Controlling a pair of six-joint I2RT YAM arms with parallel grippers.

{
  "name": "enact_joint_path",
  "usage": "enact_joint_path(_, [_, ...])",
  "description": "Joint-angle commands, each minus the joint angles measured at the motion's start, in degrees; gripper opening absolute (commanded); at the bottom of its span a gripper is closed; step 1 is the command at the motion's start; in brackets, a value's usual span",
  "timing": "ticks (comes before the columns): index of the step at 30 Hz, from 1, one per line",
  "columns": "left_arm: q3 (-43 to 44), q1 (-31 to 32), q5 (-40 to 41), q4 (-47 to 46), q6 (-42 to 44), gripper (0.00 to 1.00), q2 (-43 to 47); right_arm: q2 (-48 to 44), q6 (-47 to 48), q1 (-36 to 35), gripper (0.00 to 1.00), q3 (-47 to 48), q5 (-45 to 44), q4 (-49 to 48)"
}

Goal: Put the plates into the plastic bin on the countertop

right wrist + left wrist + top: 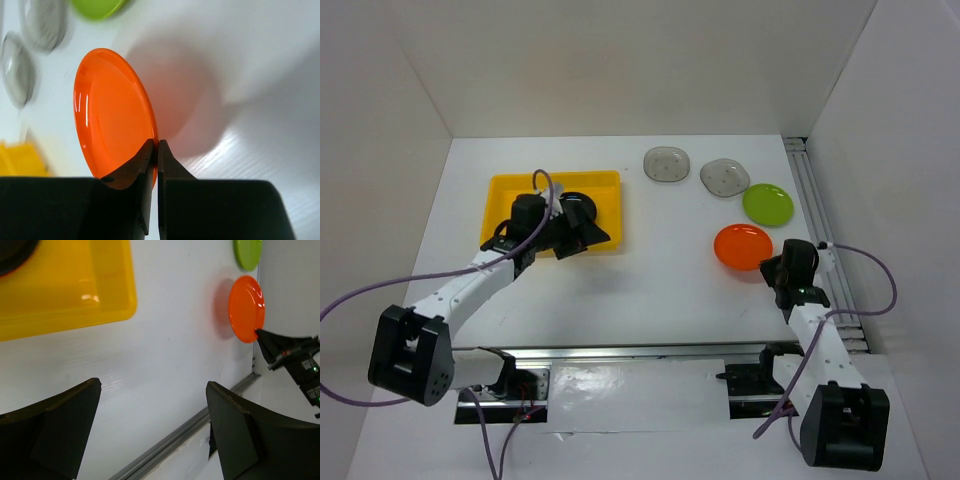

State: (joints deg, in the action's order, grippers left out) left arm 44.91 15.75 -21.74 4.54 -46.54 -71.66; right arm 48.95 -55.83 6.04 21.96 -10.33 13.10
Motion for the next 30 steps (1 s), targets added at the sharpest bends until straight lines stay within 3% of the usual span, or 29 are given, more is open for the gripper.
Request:
enact_joint_path(1, [3.3,3.1,-7.3,-8.6,2.0,1.00,-3.6,-1.9,10.3,-0.5,0.00,1.9,16.5,-8.5])
enact_joint_path(5, [7.3,9.2,-5.2,-10.3,2.0,1.00,-8.6,-2.5,13.8,-1.6,0.00,0.5,25.7,-14.3])
enact_joint_path(11, [10.7,13.1,-3.7,-13.2,0.7,0.97,-15.9,-1.0,16.6,-5.7,0.00,-0.7,38.5,-24.3])
enact_joint_path(23, [11.9,15.4,-1.2,-16.9,-1.7,0.81,-21.1,4.5,16.6,-14.4,0.00,0.7,37.7,-29.8])
enact_joint_path(25, [12.4,15.4,-1.2,-16.9,-2.2,0.60,-21.6,5.2,15.9,-14.9,0.00,0.7,38.3,-31.5])
enact_joint_path(26, [12.4,15.4,-1.2,-16.9,-2.2,0.40,-22.1,5.9,15.1,-14.9,0.00,0.7,38.3,-32.6])
enact_joint_path(27, [13.1,15.4,-0.7,-16.9,-2.2,0.09,-22.1,5.9,14.4,-14.9,0.00,0.7,38.3,-33.4])
enact_joint_path(28, [13.1,15.4,-0.7,-15.3,-2.2,0.00,-22.6,6.6,14.3,-14.9,0.03,0.7,38.3,-34.0])
enact_joint_path(29, [13.9,15.4,0.0,-14.6,-2.2,0.00,-22.6,7.4,13.6,-14.9,0.12,0.7,38.3,-34.6])
enact_joint_path(30, [13.9,15.4,0.7,-13.9,-2.2,0.00,-22.6,7.4,13.6,-14.9,0.32,1.4,37.5,-34.6])
